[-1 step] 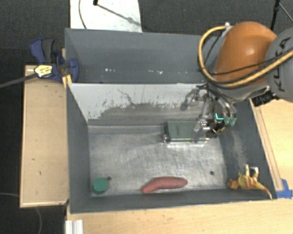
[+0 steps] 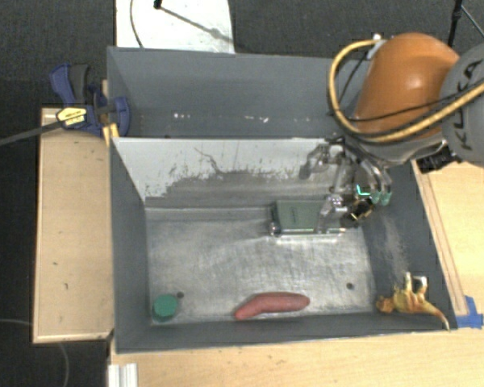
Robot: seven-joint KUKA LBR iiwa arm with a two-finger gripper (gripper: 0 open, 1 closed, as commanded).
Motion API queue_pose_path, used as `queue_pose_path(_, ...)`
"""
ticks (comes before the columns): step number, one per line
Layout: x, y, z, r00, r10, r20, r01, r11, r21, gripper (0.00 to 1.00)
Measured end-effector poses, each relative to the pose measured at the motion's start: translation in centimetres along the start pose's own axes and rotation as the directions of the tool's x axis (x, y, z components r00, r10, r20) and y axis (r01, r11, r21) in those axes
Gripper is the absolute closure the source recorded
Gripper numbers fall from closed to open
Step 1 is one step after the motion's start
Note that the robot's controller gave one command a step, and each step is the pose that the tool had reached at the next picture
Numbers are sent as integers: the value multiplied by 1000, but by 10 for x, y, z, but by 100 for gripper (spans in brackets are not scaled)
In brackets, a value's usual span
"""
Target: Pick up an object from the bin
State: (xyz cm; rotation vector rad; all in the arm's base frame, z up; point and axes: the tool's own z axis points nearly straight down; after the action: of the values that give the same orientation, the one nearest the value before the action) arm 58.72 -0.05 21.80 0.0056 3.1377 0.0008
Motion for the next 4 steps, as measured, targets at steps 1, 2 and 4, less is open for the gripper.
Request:
queue_pose_path(1, 18, 11, 144, 999, 42, -14, -42, 999, 0, 100)
queue_pose_path(2, 18, 11, 144, 999, 42, -14, -42, 999, 0, 100)
queue_pose_path(4, 19, -1, 121, 943, -334, 1, 334, 943, -4, 100)
